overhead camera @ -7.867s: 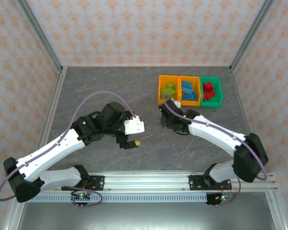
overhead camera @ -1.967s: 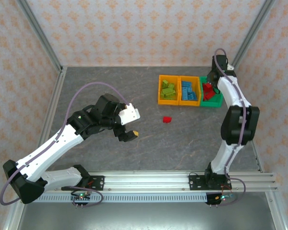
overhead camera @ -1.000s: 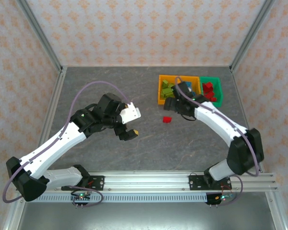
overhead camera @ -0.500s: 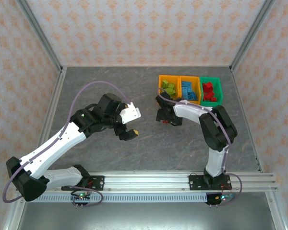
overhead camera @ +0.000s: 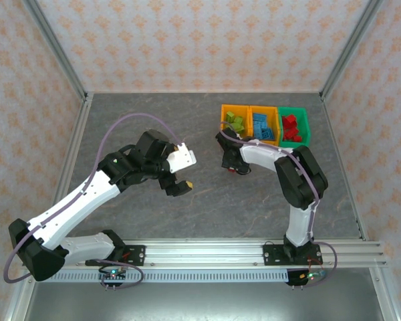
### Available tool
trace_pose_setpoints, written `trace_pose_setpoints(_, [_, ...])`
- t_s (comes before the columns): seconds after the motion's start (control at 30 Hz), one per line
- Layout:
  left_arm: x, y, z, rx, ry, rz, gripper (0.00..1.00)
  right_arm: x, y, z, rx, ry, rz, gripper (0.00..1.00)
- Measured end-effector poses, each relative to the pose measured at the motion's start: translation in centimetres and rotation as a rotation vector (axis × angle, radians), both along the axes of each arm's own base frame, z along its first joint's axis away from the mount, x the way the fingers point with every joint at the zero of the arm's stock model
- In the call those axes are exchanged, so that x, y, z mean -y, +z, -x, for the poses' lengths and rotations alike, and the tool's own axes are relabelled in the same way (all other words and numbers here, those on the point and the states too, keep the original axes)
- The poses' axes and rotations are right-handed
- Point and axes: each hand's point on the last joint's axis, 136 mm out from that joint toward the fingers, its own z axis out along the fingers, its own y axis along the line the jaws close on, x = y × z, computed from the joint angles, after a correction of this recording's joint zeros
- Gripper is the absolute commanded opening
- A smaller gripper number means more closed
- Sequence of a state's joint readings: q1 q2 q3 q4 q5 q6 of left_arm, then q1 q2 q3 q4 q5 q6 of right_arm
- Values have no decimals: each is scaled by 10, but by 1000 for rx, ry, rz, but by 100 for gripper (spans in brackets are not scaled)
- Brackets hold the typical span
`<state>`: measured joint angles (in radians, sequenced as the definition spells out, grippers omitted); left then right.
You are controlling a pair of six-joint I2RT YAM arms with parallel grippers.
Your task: Sort the legos into containers by color
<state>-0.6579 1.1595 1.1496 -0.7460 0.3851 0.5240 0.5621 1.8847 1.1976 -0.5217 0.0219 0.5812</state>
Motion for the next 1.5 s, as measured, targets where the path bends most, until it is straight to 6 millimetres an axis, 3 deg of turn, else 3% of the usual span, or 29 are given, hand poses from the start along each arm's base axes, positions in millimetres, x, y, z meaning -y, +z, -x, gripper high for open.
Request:
trace_pose_setpoints(0.17, [0, 0, 0, 0, 0, 0, 100, 7, 18, 12, 40, -13, -34, 46])
trace_pose_setpoints(0.4, [0, 0, 0, 0, 0, 0, 100, 26, 96, 8, 236, -82, -135, 45])
trace_pose_setpoints(0.5, [0, 0, 0, 0, 0, 0, 100, 64, 128, -7, 324, -173, -158, 46])
trace_pose_setpoints(0.7, [0, 0, 0, 0, 0, 1, 100, 177, 170, -57, 425, -403, -103, 44])
trace_pose_setpoints(0.8, [0, 0, 0, 1, 0, 0, 100, 217, 176, -88, 435, -464, -67, 44])
trace_pose_setpoints(0.87, [-1, 0, -1, 4, 5, -3, 100, 235, 170, -106, 421, -482, -50, 46])
trace_pose_setpoints(0.93, [-4, 0, -4, 12, 32, -14, 100, 247, 156, -124, 390, -485, -33, 55])
trace_pose_setpoints(1.03, [-21, 0, -22, 43, 183, -52, 100, 247, 131, -136, 326, -460, -26, 74])
trace_pose_setpoints(1.17, [-51, 13, -48, 108, 450, -82, 100, 241, 115, -132, 265, -438, -34, 84])
trace_pose_setpoints(1.3, [-77, 27, -70, 197, 696, -47, 100, 238, 128, -107, 288, -429, -41, 87])
trace_pose_setpoints(1.4, [-100, 16, -80, 279, 843, -38, 100, 235, 152, -71, 357, -420, -41, 90])
trace_pose_setpoints(1.5, [-135, -12, -86, 349, 984, -55, 100, 233, 178, -33, 483, -409, -22, 90])
